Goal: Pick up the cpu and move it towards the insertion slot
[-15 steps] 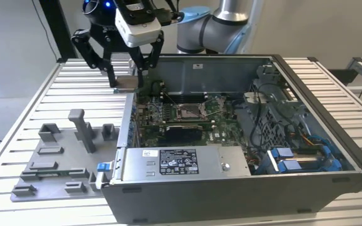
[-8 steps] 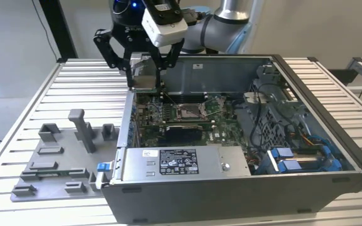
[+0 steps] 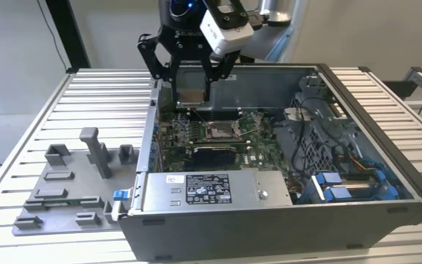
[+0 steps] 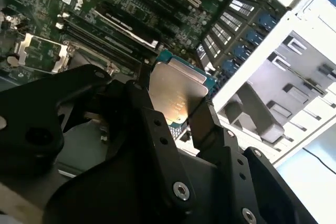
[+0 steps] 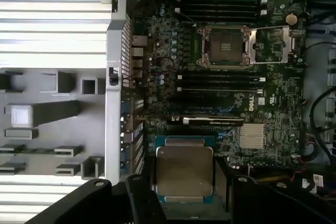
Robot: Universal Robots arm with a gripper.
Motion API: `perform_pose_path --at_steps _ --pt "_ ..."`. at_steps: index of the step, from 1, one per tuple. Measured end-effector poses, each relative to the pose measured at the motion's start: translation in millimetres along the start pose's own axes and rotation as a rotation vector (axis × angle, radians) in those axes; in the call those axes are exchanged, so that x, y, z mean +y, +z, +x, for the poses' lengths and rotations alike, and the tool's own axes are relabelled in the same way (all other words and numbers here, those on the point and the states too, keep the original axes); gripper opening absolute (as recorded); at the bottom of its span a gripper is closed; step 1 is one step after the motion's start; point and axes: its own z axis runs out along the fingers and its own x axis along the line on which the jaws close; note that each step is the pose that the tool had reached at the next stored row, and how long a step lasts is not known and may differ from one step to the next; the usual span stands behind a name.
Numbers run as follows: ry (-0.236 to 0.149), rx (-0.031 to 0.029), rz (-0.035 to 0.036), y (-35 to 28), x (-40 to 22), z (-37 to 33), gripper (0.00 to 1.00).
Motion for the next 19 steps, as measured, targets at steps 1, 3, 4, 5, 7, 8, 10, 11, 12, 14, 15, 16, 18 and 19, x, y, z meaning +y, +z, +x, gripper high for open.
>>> perform_pose_path --at_steps 1,3,4,5,7,8,10,11,12,14,15,16,18,19 --pt "0.0 0.0 -0.0001 0.0 0.0 -4.7 0.0" --pt "0.0 0.0 -0.0001 0.1 0.0 -13.8 0.0" --pt "0.0 0.0 0.0 0.1 0.0 -18.4 0.0" --pt "0.0 0.0 0.0 0.1 0.1 -23.1 0.0" --pt "0.0 0.0 0.0 0.2 0.1 -32.0 0.0" --pt "0.0 0.0 -0.0001 0.2 0.1 -36.5 0.0" --pt "0.0 0.0 0.0 0.3 0.1 -45.8 0.0" --pt "0.0 0.0 0.0 0.4 0.2 -50.2 0.0" --pt "0.0 0.0 0.0 0.4 0.2 -54.7 0.0" --pt "0.0 0.0 0.0 0.4 0.2 -64.2 0.0" --pt "0.0 0.0 0.0 0.5 0.3 -68.4 0.0" --pt "0.0 -0.0001 0.0 0.5 0.5 -73.1 0.0" --pt "0.0 0.0 0.0 0.5 0.4 -73.9 0.0" --pt "0.0 0.0 0.0 0.5 0.5 -74.0 0.0"
